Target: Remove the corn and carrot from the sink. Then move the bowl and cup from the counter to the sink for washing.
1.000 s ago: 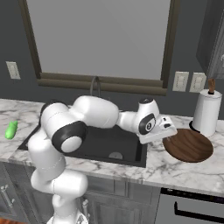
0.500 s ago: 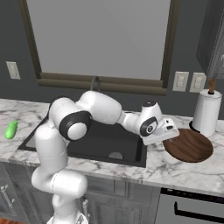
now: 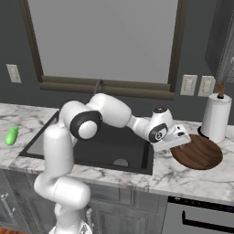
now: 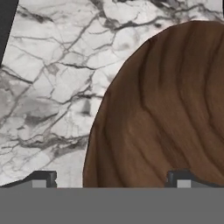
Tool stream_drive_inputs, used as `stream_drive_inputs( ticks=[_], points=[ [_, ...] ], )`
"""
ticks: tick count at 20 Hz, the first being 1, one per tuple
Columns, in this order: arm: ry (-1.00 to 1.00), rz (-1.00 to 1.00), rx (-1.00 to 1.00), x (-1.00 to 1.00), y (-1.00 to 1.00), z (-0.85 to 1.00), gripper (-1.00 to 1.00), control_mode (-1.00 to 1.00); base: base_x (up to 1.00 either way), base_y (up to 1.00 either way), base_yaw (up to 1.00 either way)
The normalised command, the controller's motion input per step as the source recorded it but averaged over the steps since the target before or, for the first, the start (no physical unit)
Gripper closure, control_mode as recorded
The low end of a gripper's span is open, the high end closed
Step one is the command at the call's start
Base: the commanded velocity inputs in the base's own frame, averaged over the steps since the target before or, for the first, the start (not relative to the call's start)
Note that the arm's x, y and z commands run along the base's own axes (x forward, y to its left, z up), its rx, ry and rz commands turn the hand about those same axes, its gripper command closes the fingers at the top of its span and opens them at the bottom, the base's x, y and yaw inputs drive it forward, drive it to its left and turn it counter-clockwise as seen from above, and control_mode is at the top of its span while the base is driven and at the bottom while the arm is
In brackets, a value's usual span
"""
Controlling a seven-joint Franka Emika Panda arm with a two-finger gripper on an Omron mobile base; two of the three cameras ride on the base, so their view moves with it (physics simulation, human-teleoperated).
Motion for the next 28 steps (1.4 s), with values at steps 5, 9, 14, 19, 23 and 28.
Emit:
stream_drive_inputs(
  ticks=[5,9,14,19,23,28],
  points=[
    [0.00,0.00,0.00,0.11,-0.09,-0.12,-1.00,-1.00,0.00,0.00,0.00],
    [-0.03,0.00,0.00,0.01,-0.01,-0.14,1.00,-1.00,0.00,0.00,0.00],
    [-0.02,0.00,0.01,0.00,-0.06,-0.15,1.00,-1.00,0.00,0.00,0.00],
    [-0.05,0.00,0.01,0.00,-0.05,-0.11,1.00,-1.00,0.00,0.00,0.00],
    [-0.06,0.00,0.00,0.00,-0.03,-0.02,1.00,-1.00,0.00,0.00,0.00],
    [-0.07,0.00,0.00,-0.02,0.00,0.15,1.00,-1.00,0.00,0.00,0.00]
  ],
)
